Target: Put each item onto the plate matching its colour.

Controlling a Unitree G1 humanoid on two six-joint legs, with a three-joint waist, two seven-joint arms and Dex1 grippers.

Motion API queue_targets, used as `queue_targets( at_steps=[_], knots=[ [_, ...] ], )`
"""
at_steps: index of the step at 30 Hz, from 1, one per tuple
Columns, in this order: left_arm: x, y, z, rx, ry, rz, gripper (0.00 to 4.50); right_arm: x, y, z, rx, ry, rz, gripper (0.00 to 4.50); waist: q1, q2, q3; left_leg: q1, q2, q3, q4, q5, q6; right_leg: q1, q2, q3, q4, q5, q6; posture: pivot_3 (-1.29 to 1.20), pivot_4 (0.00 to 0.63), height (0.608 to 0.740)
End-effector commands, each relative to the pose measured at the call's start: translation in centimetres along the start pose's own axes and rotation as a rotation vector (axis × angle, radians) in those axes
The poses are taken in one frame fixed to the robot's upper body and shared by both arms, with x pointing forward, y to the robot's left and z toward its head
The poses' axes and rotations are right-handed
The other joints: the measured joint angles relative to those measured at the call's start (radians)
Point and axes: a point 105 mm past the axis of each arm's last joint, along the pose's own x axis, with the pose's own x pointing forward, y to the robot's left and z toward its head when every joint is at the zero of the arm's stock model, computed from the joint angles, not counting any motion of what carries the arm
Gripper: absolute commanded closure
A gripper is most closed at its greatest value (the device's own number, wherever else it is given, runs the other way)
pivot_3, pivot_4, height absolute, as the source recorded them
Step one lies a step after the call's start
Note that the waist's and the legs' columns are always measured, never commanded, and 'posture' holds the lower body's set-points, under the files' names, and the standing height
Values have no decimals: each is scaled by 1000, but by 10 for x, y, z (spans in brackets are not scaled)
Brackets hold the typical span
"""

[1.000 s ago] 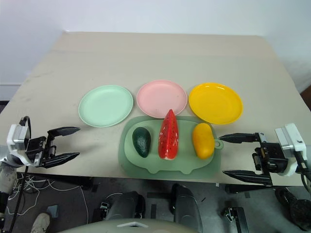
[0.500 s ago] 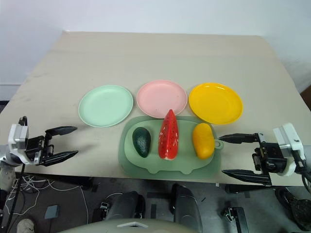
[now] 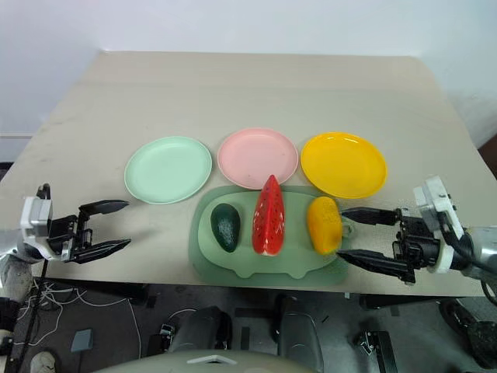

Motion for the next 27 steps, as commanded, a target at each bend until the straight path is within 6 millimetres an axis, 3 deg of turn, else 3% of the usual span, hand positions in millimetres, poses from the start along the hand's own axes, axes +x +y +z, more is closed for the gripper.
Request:
queue_targets(
  at_steps=[1, 6, 9, 19, 27],
  knots=[
    [3, 4, 9, 48, -17, 19, 40, -3, -9, 19, -30, -36, -126, 0, 0, 0, 0, 0, 0, 0, 0, 0, 0, 0, 0, 0, 0, 0, 0, 0, 150, 736],
    [7, 2, 7, 48, -17, 26, 40, 12, -4, 23, -1, -1, -203, 0, 0, 0, 0, 0, 0, -1, 0, 0, 0, 0, 0, 0, 0, 0, 0, 0, 150, 736],
    [8, 2, 7, 51, -21, 39, 40, 17, -11, 7, 54, 158, -305, 0, 0, 0, 0, -1, 0, 0, 0, 0, 0, 0, 0, 0, 0, 0, 0, 0, 150, 736],
    [14, 4, 8, 48, -38, 77, 40, 35, -24, -10, 275, 161, -477, 0, -1, -2, -1, -2, 0, -1, 0, 0, 0, -1, 0, 0, -1, 0, 0, 0, 150, 736],
    [12, 3, 9, 48, -38, 84, 40, 44, -36, -30, 276, 237, -593, 0, -1, -1, -1, -2, 0, -1, 0, 0, 0, -1, 1, 0, -1, 0, 0, 0, 150, 736]
  ],
)
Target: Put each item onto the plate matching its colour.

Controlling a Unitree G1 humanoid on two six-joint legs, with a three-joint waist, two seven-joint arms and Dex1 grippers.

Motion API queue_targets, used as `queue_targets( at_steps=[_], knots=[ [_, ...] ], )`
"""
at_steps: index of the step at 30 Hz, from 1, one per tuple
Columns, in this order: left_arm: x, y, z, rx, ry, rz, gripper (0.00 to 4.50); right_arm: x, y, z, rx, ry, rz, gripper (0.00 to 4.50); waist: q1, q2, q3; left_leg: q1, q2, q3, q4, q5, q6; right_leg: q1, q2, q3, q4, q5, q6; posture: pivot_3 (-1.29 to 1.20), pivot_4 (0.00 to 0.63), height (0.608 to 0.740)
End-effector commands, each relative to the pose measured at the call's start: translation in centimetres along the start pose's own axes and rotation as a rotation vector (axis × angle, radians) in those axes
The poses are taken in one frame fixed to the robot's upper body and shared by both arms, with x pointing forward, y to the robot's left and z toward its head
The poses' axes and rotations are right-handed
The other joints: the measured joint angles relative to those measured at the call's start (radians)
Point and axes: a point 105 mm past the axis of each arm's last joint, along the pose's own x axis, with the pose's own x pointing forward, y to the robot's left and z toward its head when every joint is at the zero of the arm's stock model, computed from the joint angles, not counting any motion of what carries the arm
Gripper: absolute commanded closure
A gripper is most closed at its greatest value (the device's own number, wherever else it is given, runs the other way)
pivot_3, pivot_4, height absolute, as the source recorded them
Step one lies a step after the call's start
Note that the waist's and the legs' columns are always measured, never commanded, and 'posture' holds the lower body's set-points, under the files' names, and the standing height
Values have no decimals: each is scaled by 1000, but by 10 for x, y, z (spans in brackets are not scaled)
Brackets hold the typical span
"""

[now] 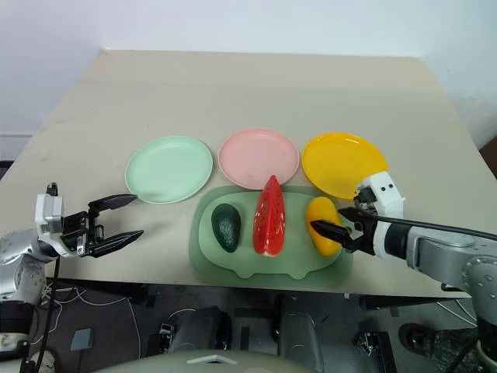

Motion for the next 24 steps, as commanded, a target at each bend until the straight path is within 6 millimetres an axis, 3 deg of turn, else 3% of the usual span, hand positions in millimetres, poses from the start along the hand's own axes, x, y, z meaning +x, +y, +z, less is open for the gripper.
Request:
queue_targets(
  at_steps=[1, 11, 16, 21, 24],
  knots=[
    [-3, 1, 10, 39, -11, 8, 40, 6, -1, -2, -35, 11, -46, 0, 0, 0, 0, 0, 0, 0, 0, 0, 0, 0, 0, 0, 0, 0, 0, 0, 150, 736],
    [-8, 1, 10, 44, -4, 23, 40, 20, -4, -7, -69, 19, -77, 0, 0, 0, 0, -1, 0, 0, 0, 0, 0, -1, 0, 0, 0, 0, 0, 0, 150, 736],
    [-9, 2, 9, 43, -3, 28, 0, 18, -3, -3, -81, 13, -57, 1227, 0, 0, 0, -2, 0, 0, 0, 0, 0, -1, 0, 0, 0, 0, 0, 0, 150, 736],
    [-10, 3, 7, 41, -2, 34, 0, -1, 16, 27, -126, -48, 140, 1312, -1, 0, 0, -4, 0, 0, 0, 0, 0, -3, 0, 0, 0, 0, 0, 0, 150, 736],
    [-10, 3, 6, 40, -2, 35, 0, -6, 6, 59, -116, -154, 147, 1312, -3, -1, 0, -6, 0, 0, 1, 0, 0, -6, 1, 0, 0, 0, 0, 0, 150, 736]
  ],
)
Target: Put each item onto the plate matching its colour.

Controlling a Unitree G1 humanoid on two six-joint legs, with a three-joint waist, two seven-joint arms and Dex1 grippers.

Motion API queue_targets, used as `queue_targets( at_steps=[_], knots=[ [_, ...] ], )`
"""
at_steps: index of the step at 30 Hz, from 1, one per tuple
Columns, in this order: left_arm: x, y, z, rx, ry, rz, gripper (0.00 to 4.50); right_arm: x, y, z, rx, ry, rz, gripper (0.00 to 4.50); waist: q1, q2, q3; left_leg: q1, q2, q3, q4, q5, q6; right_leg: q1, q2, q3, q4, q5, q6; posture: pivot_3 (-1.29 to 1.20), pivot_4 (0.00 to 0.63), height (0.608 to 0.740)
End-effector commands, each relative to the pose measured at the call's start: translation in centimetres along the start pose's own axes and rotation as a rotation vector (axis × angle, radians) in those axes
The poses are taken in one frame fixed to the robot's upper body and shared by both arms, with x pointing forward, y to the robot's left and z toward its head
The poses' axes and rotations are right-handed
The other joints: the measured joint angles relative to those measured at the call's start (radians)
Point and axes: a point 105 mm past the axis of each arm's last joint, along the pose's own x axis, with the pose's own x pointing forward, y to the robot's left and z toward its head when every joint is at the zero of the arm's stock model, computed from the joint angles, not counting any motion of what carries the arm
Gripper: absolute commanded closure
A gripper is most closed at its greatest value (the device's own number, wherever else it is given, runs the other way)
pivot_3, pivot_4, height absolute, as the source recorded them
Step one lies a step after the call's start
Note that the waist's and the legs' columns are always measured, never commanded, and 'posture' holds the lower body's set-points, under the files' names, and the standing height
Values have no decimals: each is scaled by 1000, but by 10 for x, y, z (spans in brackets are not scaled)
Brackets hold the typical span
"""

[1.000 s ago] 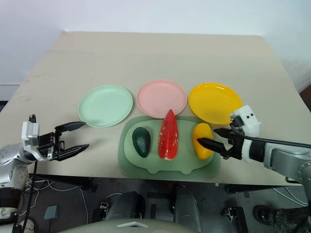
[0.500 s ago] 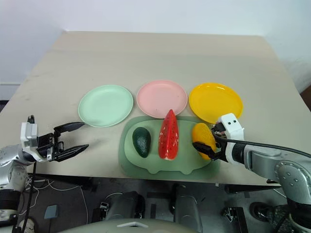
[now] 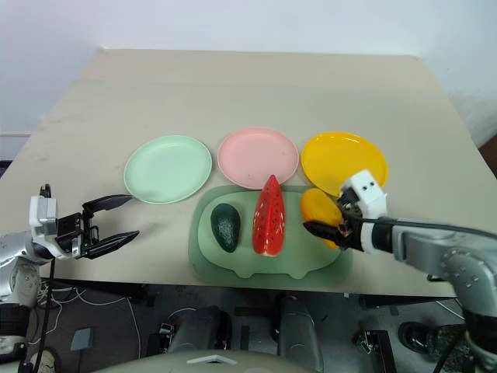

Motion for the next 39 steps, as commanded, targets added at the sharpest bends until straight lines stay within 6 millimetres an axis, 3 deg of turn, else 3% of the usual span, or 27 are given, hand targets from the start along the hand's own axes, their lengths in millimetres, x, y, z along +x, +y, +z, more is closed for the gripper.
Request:
queue_targets(
  at_steps=[1, 5, 10, 19, 20, 22, 28, 30, 33, 36, 39],
  knots=[
    [-4, 3, 5, 28, -8, 13, 0, -8, -16, 38, 3, -144, -15, 1312, -2, -1, 0, 0, 0, 0, 0, 0, 0, 0, 0, 0, 0, 0, 0, 0, 150, 736],
    [-3, 4, 5, 30, -8, 14, 0, 8, -57, 52, -11, -163, -202, 1312, -1, -1, -1, -3, 0, 0, 0, 0, 0, -3, 1, 0, 1, 0, 0, 0, 150, 736],
    [-3, 5, 3, 35, -8, 13, 0, 28, -100, 52, 4, -145, -384, 1312, 0, -1, -1, -7, -2, 3, 0, 0, 0, -9, 0, 0, 2, 1, 0, 0, 150, 736],
    [-4, 4, 0, 38, -8, 27, 0, 41, -119, 49, -18, -102, -442, 1312, -2, -1, -1, -8, -1, 4, 0, 0, 0, -10, 0, 0, 2, 1, 0, 0, 150, 736],
    [-4, 4, 0, 39, -8, 28, 0, 41, -120, 49, -26, -98, -438, 583, -2, -1, -1, -7, -1, 3, 0, 0, 0, -10, 0, 0, 2, 1, 0, 0, 150, 736],
    [-4, 4, -1, 40, -9, 30, 0, 41, -118, 51, -41, -92, -417, 47, -2, -1, -1, -7, -1, 3, 0, 0, 0, -10, 0, 0, 2, 1, 0, 0, 150, 736],
    [-2, 7, -2, 43, -13, 31, 0, 28, -107, 73, -171, -94, -332, 15, -3, -1, -1, -7, -1, 3, 0, 0, 0, -10, 0, 0, 3, 1, 0, 0, 150, 736],
    [-3, 8, -2, 45, -11, 31, 0, 19, -83, 98, -316, -146, -189, 15, -3, 0, 0, -7, -1, 3, 0, 0, 0, -10, 0, 0, 3, 1, 0, 0, 150, 736],
    [-3, 11, -2, 47, -10, 29, 0, 10, -51, 117, -546, -171, 9, 15, -3, 0, 0, -7, -1, 3, 0, 0, 0, -10, 0, 0, 3, 1, 0, 0, 150, 736],
    [-2, 12, -2, 49, -9, 18, 0, 3, -16, 110, -786, -44, 293, 15, -7, 0, 0, -7, -1, 3, 0, 0, 0, -10, 1, 0, 3, 1, 0, 0, 150, 736],
    [-1, 13, -2, 53, -10, 14, 0, 0, 6, 104, -960, 64, 491, 15, -8, -1, -1, -6, -1, 3, 1, 0, 0, -8, 1, 0, 2, 1, 0, 0, 150, 736]
  ],
)
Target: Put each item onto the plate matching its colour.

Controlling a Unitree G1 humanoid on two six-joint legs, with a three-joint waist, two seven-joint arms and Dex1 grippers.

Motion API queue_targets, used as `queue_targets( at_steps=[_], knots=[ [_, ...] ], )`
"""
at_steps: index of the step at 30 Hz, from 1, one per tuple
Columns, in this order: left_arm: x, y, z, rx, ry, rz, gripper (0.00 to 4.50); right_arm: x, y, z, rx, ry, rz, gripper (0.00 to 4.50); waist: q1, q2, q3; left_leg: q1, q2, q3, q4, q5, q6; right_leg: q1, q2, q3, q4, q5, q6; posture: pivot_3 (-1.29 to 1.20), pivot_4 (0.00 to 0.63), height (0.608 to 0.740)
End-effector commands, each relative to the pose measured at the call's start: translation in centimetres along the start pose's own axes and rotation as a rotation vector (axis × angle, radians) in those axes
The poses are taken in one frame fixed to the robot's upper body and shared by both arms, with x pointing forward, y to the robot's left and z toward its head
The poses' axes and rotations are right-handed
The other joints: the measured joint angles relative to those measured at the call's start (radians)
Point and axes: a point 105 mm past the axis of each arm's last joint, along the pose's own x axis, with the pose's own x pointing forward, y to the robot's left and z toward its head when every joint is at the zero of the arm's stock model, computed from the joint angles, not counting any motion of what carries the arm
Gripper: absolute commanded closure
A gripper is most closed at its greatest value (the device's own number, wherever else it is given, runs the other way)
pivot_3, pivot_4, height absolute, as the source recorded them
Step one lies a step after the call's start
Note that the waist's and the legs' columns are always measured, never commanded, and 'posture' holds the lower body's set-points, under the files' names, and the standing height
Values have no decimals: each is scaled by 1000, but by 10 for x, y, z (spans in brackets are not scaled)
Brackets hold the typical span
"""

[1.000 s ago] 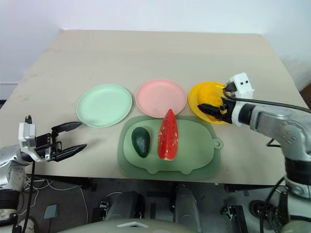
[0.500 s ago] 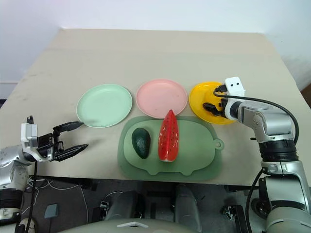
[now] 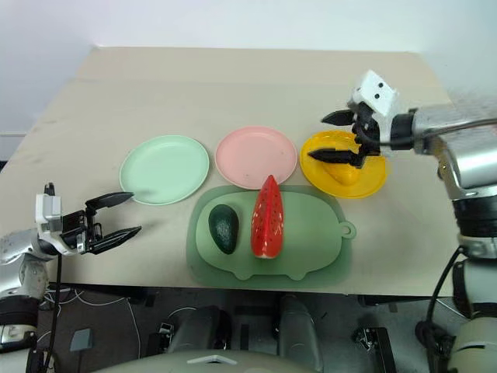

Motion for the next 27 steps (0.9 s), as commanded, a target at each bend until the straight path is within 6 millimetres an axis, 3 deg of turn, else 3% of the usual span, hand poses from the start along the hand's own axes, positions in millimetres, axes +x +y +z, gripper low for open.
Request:
queue_targets(
  at_steps=[1, 7, 9, 14, 27],
  knots=[
    [-2, 4, 5, 40, 0, 0, 0, 4, 20, 16, -184, 44, 230, 15, -3, 0, 0, 0, 0, 0, 0, 0, 0, 0, 0, 0, 0, 0, 0, 0, 150, 736],
    [-3, 4, 6, 51, 0, -9, 0, 32, 35, 32, -431, 87, 422, 15, -18, 1, 0, -1, 1, 0, 4, 2, -4, -1, -1, 0, 2, 1, 0, 0, 150, 736],
    [-3, -1, 5, 51, 9, -28, 0, 50, 40, 36, -508, 95, 486, 15, -22, 1, 0, 0, 1, 0, 4, 3, -5, -1, -1, 0, 3, 1, 0, 0, 150, 736],
    [-3, -6, 3, 55, 9, -35, 0, 73, 49, 21, -653, 169, 588, 15, -15, 1, 1, -1, 1, 1, 6, 4, -7, -1, -1, 0, 4, 2, -1, 0, 150, 736],
    [-8, -13, 3, 60, 4, 6, 0, 112, 62, -10, -807, 237, 683, 15, -18, 1, 1, -1, 1, 1, 15, 3, -5, -2, -2, 0, 13, 4, -2, 0, 150, 736]
  ],
)
